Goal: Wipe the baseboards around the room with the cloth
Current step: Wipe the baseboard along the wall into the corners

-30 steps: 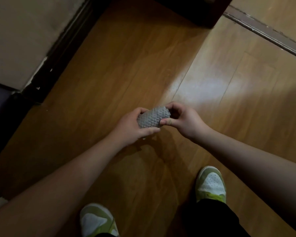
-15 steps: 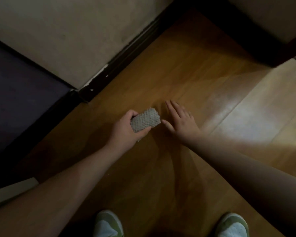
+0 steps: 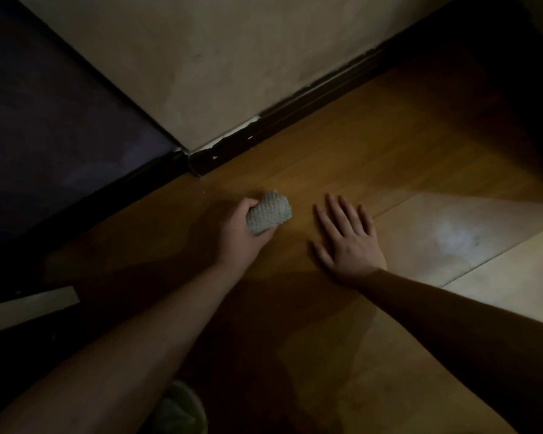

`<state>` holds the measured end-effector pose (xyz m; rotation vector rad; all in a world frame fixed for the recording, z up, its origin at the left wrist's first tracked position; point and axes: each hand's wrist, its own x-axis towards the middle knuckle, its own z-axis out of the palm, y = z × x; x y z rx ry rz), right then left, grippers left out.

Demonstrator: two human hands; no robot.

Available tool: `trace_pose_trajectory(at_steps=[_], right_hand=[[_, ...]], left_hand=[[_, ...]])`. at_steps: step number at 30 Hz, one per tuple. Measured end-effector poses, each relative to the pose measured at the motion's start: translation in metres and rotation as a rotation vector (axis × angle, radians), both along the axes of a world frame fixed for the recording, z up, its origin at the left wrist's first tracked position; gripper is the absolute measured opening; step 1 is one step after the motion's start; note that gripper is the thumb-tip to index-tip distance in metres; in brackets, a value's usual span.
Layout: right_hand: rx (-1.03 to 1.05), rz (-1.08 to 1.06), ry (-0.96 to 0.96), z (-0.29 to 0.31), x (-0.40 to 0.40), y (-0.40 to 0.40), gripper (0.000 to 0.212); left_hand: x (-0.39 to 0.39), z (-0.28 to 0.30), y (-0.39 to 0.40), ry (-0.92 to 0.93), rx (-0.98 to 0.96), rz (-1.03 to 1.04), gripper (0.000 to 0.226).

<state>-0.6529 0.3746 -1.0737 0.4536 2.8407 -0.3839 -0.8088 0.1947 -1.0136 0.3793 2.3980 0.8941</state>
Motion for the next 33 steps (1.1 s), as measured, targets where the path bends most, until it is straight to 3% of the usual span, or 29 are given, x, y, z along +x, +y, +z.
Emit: trace_pose_trajectory(at_steps=[13,21,27,33], right_hand=[[0.036,0.018,-0.001,-0.001,-0.002,-0.001,0.071],[0.076,-0.030,0.000,-0.007,-0.003,-0.006,0.066],[0.024,0.113,0.020,-0.005,-0.005,-0.050,0.063],[0.066,0.054,0.009,-0.003,-0.013,-0.057,0.062]], left_hand=[[0.022,0.001,-0.039,0.167,0.056,0.168,0.058],[0.046,0.017,-0.076,0.226,-0.027,0.209,0.067],[0.035,0.027,-0.097,0.267,-0.037,0.259,0.068],[0.011,0.020,-0.145,0.342,-0.051,0.379,0.065]])
